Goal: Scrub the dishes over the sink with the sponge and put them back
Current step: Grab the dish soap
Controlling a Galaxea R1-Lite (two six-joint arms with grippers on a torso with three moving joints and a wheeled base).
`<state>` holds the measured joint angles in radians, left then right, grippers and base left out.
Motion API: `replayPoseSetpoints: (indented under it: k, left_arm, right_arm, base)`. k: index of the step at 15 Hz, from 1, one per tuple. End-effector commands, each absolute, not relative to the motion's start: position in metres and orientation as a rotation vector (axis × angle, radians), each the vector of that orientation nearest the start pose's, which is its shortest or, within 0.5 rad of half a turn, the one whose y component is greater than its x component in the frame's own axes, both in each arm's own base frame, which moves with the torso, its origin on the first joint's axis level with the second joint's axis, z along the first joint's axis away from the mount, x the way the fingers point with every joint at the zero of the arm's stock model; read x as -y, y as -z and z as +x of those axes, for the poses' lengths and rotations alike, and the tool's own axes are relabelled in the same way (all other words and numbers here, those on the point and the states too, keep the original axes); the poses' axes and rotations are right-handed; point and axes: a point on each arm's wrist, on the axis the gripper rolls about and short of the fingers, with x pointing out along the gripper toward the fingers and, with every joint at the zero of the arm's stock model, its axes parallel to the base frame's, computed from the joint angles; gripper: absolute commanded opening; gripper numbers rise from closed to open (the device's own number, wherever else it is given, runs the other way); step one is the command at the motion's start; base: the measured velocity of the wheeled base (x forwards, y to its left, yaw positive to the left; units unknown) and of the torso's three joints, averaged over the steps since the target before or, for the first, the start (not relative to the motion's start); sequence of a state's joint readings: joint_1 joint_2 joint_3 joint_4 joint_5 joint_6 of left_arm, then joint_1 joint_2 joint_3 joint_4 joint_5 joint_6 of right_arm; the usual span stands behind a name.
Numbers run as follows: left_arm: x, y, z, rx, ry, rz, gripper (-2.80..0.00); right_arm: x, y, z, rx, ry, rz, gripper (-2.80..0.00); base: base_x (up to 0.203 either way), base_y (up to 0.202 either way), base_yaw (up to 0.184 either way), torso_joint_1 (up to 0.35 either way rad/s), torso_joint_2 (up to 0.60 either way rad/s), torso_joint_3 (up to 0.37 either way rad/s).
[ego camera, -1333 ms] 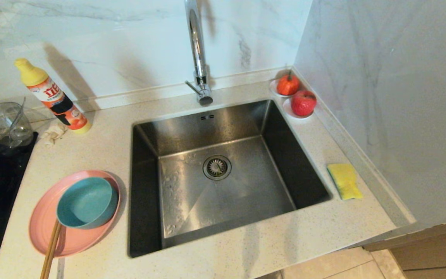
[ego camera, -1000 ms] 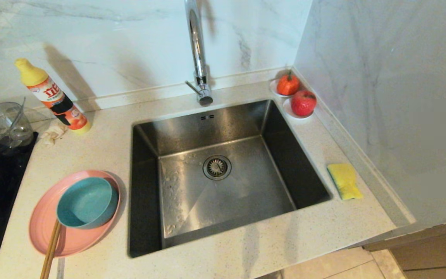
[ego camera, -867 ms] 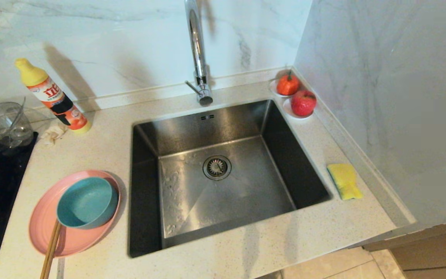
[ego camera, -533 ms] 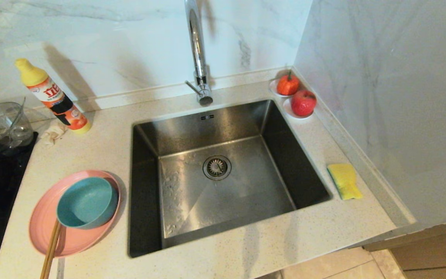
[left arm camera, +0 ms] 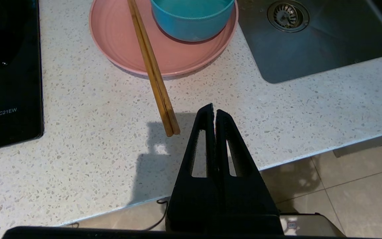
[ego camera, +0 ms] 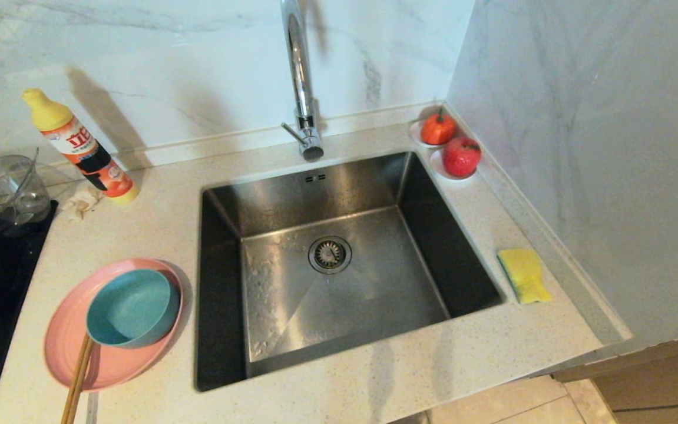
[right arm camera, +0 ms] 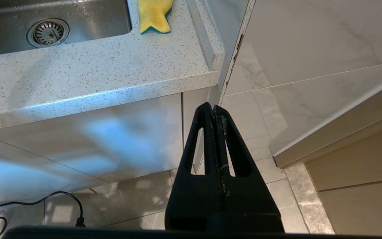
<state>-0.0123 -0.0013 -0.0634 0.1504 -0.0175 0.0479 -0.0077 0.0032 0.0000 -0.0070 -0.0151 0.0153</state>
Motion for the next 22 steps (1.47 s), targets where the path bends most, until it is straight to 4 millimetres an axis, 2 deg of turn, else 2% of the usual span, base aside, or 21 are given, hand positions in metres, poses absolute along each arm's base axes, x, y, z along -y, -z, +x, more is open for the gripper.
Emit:
replayPoseSetpoints:
  k: [1,7,8,11,12,14,17,19,22]
  left_arm:
    - [0.000,-0.077,-0.029,-0.085,0.032,0.053,-2.80]
    - [0.000,-0.077,-0.029,-0.082,0.017,0.039,-2.80]
    - [0.000,-0.083,-0.030,-0.063,0.016,0.038,-2.80]
    - [0.000,-0.126,-0.045,0.071,0.018,0.035,-2.80]
    - [0.000,-0.145,-0.047,0.089,0.017,0.033,-2.80]
    - [0.000,-0.196,-0.042,0.099,0.017,0.000,-2.80]
    - [-0.001,-0.258,-0.004,0.041,-0.010,-0.050,-2.80]
    - [-0.001,-0.293,0.035,-0.001,-0.057,-0.069,-2.80]
    - [-0.002,-0.319,0.099,-0.060,-0.152,-0.075,-2.80]
  right_arm:
    - [0.000,-0.076,-0.023,0.005,0.023,0.015,-2.80]
    - [0.000,-0.076,-0.023,0.005,0.023,0.015,-2.80]
    - [0.000,-0.076,-0.023,0.004,0.023,0.015,-2.80]
    - [0.000,-0.076,-0.023,0.003,0.023,0.015,-2.80]
    - [0.000,-0.076,-0.023,0.005,0.023,0.015,-2.80]
    - [0.000,-0.076,-0.023,0.004,0.023,0.015,-2.80]
    - [0.000,-0.076,-0.023,0.005,0.023,0.015,-2.80]
    - [0.000,-0.076,-0.023,0.005,0.023,0.015,-2.80]
    - [0.000,-0.076,-0.023,0.005,0.023,0.015,-2.80]
  base:
    - [0.000,0.000,0.000,0.000,0.00,0.000]
    - [0.000,0.000,0.000,0.000,0.00,0.000]
    - [0.000,0.000,0.000,0.000,0.00,0.000]
    - [0.000,0.000,0.000,0.000,0.00,0.000]
    - [0.000,0.000,0.000,0.000,0.00,0.000]
    - [0.000,0.000,0.000,0.000,0.00,0.000]
    - [0.000,0.000,0.000,0.000,0.00,0.000]
    - [0.000,0.000,0.000,0.000,0.00,0.000]
    - [0.000,0.000,0.000,0.000,0.00,0.000]
